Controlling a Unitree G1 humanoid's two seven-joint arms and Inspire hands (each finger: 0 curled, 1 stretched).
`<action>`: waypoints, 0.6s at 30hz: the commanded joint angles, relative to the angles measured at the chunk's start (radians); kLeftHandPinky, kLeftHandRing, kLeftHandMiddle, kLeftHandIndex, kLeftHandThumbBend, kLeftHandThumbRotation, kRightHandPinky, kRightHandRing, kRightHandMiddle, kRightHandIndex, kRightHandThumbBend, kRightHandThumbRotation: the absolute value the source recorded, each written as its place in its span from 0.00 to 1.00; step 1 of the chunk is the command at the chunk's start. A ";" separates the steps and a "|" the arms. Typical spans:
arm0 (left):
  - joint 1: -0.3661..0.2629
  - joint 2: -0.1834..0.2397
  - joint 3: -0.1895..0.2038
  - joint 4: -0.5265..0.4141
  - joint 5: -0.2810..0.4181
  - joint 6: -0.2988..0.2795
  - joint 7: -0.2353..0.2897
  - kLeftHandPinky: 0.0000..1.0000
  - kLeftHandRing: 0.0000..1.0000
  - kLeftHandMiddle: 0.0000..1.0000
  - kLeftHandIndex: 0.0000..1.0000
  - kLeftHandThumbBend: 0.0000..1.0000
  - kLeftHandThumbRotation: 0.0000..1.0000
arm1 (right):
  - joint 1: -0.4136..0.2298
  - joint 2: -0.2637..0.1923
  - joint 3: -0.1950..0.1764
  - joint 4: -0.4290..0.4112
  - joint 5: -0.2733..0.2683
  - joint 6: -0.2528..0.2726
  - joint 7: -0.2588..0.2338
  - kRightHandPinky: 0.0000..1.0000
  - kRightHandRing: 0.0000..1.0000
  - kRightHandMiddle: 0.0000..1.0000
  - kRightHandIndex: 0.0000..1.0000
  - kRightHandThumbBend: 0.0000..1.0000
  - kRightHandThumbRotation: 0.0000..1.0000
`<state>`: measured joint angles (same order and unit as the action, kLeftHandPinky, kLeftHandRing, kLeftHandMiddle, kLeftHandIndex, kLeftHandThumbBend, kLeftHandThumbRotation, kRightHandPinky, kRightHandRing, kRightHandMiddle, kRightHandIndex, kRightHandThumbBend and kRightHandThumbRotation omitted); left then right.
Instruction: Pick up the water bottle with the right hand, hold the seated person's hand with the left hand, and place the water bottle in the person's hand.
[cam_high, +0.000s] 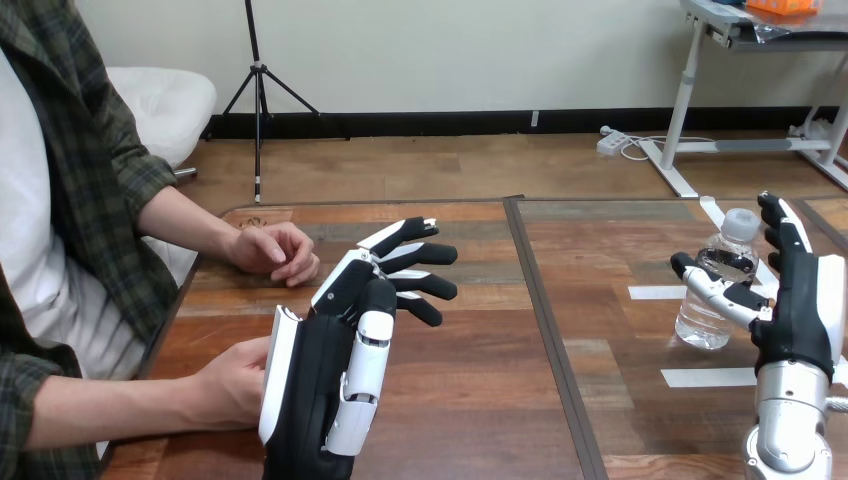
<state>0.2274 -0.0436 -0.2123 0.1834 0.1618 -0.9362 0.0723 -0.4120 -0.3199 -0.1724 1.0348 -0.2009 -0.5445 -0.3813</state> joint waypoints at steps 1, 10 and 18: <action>0.020 -0.002 0.001 -0.043 -0.005 -0.012 -0.003 0.45 0.59 0.69 0.76 0.17 0.98 | -0.115 -0.030 0.017 -0.001 -0.001 0.011 0.007 0.93 0.93 0.92 0.90 0.69 0.00; 0.024 -0.004 0.001 -0.048 -0.006 -0.009 -0.003 0.45 0.59 0.69 0.76 0.17 0.97 | -0.126 -0.038 0.031 0.007 -0.011 0.024 0.004 0.94 0.94 0.92 0.89 0.70 0.00; 0.027 -0.006 0.003 -0.053 -0.007 -0.005 0.000 0.46 0.59 0.69 0.76 0.17 0.97 | -0.140 -0.041 0.037 0.022 -0.011 0.043 0.007 0.94 0.94 0.92 0.89 0.70 0.00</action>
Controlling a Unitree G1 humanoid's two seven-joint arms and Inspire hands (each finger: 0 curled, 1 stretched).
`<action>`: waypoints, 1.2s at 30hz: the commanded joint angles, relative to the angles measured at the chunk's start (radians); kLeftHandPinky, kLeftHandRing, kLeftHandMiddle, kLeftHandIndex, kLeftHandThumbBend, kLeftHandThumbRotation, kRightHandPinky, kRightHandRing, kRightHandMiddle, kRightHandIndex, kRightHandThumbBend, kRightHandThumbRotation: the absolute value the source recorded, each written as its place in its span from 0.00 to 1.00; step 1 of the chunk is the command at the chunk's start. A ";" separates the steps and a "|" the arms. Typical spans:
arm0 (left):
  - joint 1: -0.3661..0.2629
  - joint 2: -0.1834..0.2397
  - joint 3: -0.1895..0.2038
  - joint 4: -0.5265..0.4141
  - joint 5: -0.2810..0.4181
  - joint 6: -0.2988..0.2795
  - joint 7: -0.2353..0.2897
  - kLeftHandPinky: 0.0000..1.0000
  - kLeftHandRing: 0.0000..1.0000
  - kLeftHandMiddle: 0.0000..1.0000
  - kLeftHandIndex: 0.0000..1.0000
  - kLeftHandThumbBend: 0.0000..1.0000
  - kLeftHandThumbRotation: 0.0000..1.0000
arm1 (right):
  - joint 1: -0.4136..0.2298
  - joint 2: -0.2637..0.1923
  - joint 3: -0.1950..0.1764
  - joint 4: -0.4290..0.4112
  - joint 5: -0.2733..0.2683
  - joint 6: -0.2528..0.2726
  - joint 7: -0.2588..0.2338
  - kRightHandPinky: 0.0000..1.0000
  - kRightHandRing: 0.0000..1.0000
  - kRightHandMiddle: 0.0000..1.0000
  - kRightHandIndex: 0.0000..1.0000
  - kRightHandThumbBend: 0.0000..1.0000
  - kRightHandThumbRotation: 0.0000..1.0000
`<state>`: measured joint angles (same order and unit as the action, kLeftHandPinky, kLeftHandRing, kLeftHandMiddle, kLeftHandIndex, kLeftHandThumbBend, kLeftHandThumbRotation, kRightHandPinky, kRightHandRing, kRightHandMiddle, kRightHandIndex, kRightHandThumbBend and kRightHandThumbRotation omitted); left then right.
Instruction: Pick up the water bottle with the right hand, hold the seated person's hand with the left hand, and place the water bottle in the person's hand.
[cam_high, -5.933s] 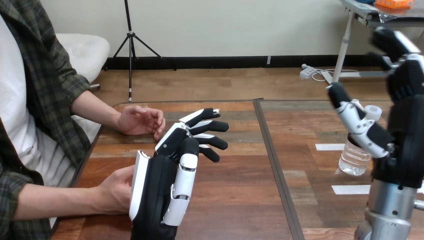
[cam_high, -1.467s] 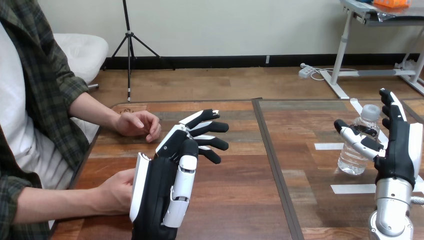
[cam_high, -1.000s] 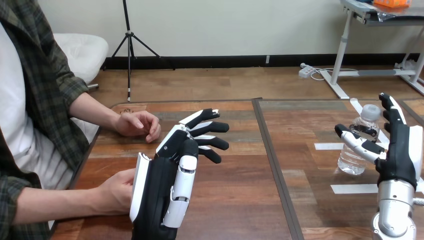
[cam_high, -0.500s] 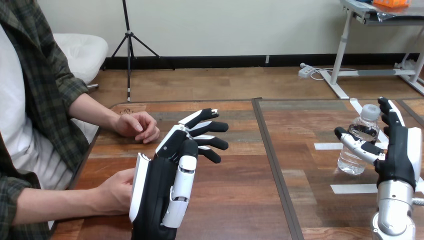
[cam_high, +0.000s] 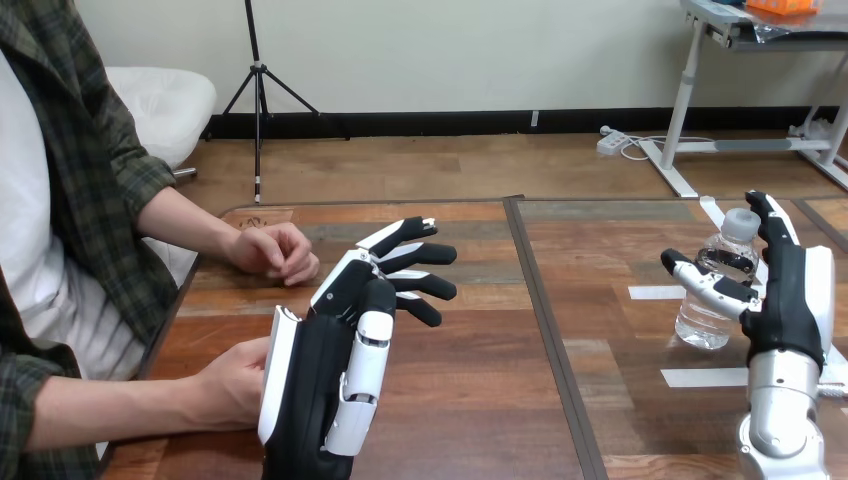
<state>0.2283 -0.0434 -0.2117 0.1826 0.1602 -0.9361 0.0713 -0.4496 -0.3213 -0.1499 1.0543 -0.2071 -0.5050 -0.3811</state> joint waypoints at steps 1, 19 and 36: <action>0.026 -0.006 0.003 -0.053 -0.005 -0.004 0.001 0.46 0.59 0.69 0.76 0.18 0.97 | -0.104 -0.040 0.014 0.005 -0.003 0.003 0.009 0.94 0.94 0.92 0.89 0.70 0.00; 0.025 -0.005 0.003 -0.057 -0.007 0.001 -0.001 0.45 0.59 0.69 0.75 0.17 0.98 | -0.128 -0.039 0.026 0.027 0.003 0.029 0.020 0.90 0.92 0.91 0.87 0.71 0.00; 0.028 -0.008 0.002 -0.060 -0.005 0.003 0.001 0.45 0.59 0.69 0.75 0.17 0.97 | -0.141 -0.033 0.032 0.015 0.009 0.075 0.048 0.91 0.92 0.90 0.87 0.69 0.00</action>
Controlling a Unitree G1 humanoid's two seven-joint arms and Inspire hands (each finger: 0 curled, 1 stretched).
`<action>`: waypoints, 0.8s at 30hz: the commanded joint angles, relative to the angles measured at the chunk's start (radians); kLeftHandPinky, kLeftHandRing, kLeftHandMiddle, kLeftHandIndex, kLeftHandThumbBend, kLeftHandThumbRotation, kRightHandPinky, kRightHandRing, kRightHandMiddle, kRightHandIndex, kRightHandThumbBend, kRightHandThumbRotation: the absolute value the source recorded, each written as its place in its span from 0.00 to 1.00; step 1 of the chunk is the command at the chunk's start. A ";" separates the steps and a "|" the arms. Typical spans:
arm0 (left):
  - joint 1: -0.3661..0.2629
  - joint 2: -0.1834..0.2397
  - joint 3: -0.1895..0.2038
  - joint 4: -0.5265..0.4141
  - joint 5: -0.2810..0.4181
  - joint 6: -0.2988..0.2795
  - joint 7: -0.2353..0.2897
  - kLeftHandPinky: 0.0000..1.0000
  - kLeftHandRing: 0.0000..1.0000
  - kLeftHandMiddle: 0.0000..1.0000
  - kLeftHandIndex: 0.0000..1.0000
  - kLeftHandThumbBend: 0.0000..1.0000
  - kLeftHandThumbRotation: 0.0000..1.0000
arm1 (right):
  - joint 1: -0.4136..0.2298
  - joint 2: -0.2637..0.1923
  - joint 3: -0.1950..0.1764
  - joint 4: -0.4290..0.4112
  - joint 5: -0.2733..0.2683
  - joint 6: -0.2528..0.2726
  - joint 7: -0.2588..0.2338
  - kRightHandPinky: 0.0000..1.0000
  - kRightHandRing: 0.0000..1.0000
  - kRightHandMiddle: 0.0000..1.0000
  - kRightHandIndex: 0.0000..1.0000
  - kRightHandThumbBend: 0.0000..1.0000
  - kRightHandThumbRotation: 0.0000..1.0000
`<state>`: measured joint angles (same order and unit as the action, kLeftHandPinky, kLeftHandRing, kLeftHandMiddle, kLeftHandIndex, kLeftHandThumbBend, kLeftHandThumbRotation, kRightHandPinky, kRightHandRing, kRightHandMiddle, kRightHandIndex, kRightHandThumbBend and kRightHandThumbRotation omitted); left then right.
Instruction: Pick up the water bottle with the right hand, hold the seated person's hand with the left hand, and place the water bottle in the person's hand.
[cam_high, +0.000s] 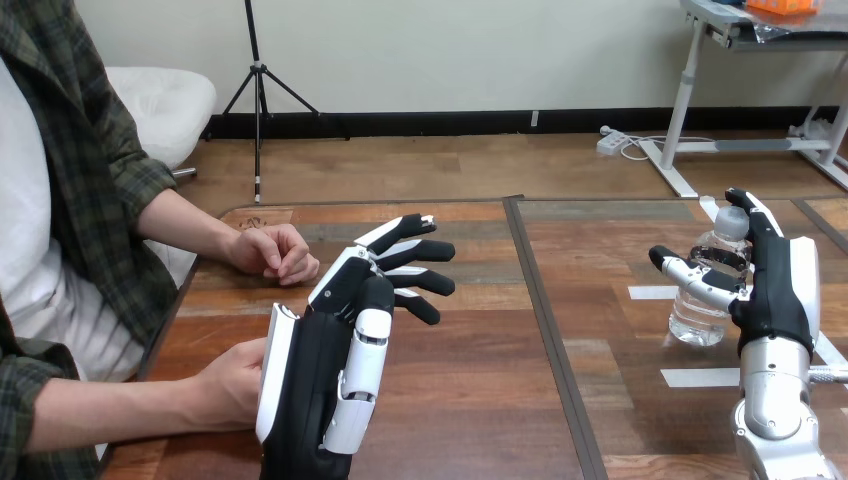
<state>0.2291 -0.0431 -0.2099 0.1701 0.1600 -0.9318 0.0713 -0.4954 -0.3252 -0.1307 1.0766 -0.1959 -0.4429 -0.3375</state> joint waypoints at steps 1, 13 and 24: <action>0.028 -0.008 0.001 -0.048 -0.005 0.000 0.001 0.45 0.59 0.69 0.75 0.17 0.97 | -0.097 -0.029 0.013 -0.006 -0.002 0.016 0.006 0.91 0.91 0.90 0.87 0.69 0.00; 0.032 -0.008 0.001 -0.054 -0.005 0.003 0.002 0.45 0.59 0.69 0.75 0.18 0.97 | -0.111 -0.035 0.027 0.010 -0.010 0.038 0.017 0.86 0.89 0.89 0.85 0.70 0.00; 0.034 -0.005 -0.002 -0.055 -0.017 0.001 -0.003 0.45 0.59 0.69 0.76 0.17 0.96 | -0.123 -0.040 0.039 0.032 -0.015 0.055 0.028 0.84 0.88 0.88 0.85 0.72 0.00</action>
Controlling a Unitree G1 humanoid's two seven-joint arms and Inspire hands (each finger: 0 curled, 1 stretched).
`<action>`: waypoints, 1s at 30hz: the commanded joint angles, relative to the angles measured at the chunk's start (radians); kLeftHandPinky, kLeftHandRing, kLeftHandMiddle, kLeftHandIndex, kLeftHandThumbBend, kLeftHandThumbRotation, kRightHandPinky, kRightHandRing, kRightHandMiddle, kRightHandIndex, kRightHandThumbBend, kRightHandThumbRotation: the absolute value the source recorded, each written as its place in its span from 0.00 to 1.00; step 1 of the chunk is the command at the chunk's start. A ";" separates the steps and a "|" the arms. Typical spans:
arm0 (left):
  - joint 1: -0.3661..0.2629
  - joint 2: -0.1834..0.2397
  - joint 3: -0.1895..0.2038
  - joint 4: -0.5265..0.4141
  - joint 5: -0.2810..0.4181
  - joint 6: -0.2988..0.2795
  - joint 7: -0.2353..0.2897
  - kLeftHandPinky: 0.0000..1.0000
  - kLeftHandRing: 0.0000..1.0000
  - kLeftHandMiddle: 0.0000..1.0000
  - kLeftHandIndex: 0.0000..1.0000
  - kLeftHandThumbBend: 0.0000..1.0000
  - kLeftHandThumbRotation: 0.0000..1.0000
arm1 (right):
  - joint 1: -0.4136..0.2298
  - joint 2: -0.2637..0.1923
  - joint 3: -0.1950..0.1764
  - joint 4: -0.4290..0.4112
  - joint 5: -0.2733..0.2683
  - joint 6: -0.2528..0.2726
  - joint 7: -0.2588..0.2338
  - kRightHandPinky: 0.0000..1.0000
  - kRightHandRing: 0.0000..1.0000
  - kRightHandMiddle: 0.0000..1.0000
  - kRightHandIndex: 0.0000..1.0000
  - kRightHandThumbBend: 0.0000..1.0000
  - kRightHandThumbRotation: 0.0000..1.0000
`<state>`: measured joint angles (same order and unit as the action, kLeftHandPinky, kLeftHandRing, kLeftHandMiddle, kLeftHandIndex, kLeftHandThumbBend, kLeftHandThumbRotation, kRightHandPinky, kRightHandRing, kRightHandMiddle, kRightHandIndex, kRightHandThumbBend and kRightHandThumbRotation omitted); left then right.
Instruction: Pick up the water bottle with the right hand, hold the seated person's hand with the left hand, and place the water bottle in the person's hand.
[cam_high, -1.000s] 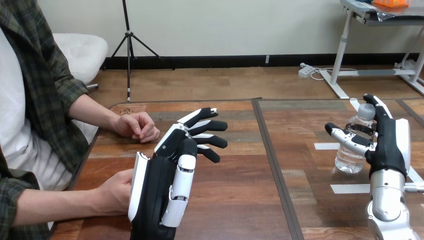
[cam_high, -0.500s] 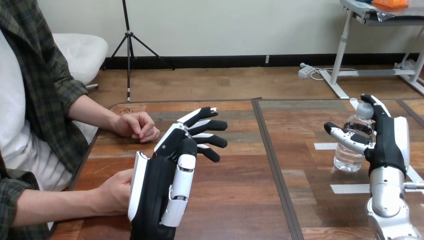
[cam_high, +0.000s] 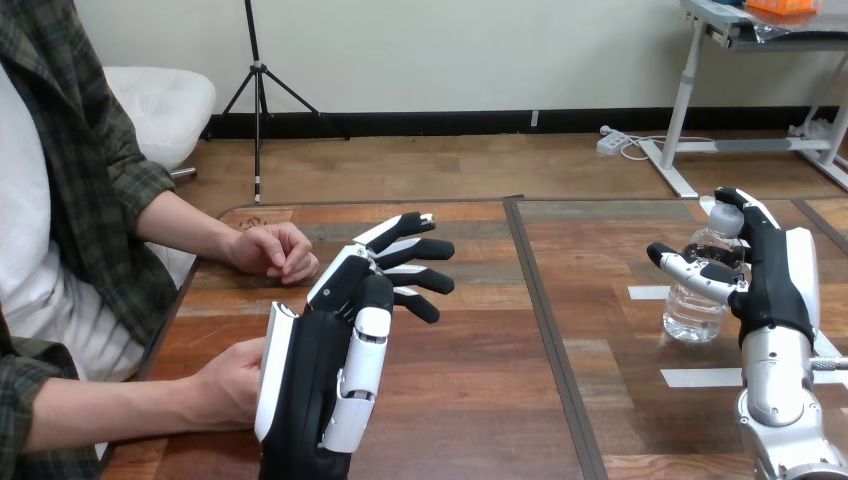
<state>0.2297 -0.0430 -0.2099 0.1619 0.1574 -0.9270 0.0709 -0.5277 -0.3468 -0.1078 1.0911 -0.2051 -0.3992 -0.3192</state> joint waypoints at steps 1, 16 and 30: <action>0.034 -0.005 -0.002 -0.047 -0.014 -0.004 -0.003 0.45 0.59 0.69 0.76 0.17 0.96 | -0.092 -0.018 0.016 0.017 -0.005 0.013 0.011 0.84 0.87 0.88 0.85 0.72 0.00; 0.039 -0.006 -0.001 -0.047 -0.005 -0.008 0.001 0.46 0.60 0.69 0.76 0.18 0.97 | -0.092 -0.024 0.038 0.021 -0.009 0.024 0.025 0.82 0.85 0.86 0.84 0.71 0.00; 0.033 -0.007 0.003 -0.039 -0.001 -0.014 0.004 0.46 0.60 0.69 0.77 0.17 0.97 | -0.101 -0.024 0.051 0.036 -0.013 0.041 0.025 0.81 0.85 0.85 0.82 0.72 0.00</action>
<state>0.2313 -0.0428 -0.2083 0.1559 0.1572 -0.9272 0.0722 -0.5590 -0.3588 -0.0735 1.1109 -0.2085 -0.3721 -0.3007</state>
